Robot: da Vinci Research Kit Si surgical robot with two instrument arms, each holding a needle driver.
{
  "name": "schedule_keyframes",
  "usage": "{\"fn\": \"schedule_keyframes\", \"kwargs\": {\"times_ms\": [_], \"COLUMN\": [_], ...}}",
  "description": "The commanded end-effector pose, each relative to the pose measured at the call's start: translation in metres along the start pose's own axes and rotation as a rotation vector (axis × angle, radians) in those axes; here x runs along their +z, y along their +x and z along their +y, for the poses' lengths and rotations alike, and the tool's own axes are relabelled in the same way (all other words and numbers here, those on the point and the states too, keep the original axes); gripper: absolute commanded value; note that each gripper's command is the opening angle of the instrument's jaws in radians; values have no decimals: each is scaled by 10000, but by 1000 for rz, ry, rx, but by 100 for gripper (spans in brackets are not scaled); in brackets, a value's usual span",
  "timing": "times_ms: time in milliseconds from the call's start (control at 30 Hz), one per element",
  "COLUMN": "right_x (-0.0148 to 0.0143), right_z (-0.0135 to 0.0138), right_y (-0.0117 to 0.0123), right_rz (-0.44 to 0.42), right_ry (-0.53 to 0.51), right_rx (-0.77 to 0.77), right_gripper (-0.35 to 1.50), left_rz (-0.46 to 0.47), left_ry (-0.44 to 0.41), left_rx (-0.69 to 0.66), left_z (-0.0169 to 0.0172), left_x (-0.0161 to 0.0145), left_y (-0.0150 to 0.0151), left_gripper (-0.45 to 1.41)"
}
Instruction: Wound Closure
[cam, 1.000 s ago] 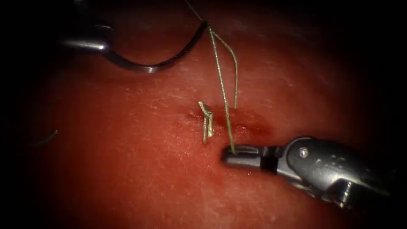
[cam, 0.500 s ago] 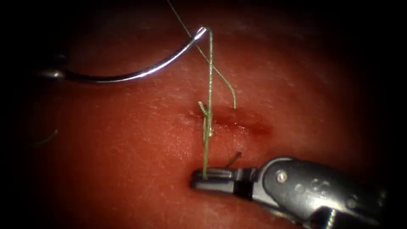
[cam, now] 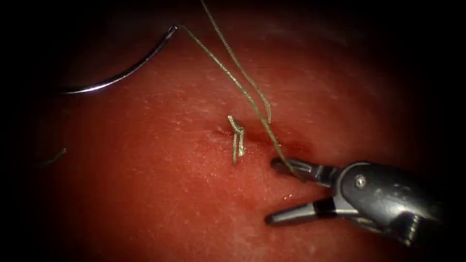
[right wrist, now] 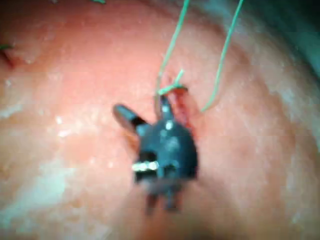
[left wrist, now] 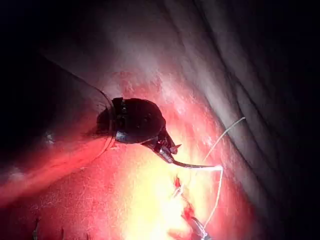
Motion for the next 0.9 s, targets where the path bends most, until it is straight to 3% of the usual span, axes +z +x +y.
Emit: {"fn": "schedule_keyframes", "kwargs": {"times_ms": [33,300,367,400,433,567,800,900], "right_x": [6,28,29,27,17,7,1,1], "right_z": [11,13,14,14,16,18,-17,-27], "right_y": [-13,-25,-26,-26,-29,-27,13,20], "right_rz": [0,2,4,6,0,-28,-38,-37], "right_ry": [-22,-34,-6,14,19,-15,31,55], "right_rx": [-8,-19,-20,-21,-30,-30,0,4], "right_gripper": [129,121,76,30,-35,-35,-35,-35], "left_rz": [0,0,-1,-1,-1,-1,-2,-12], "left_ry": [-2,10,11,11,12,13,15,19], "left_rx": [0,0,0,0,0,0,10,17], "left_z": [-7,-13,-14,-14,-15,-17,-21,-23], "left_x": [4,-3,-4,-4,-5,-6,-4,-3], "left_y": [-6,-9,-10,-10,-10,-10,-21,-27], "left_gripper": [-35,-35,-35,-35,-35,-35,-35,-35]}}
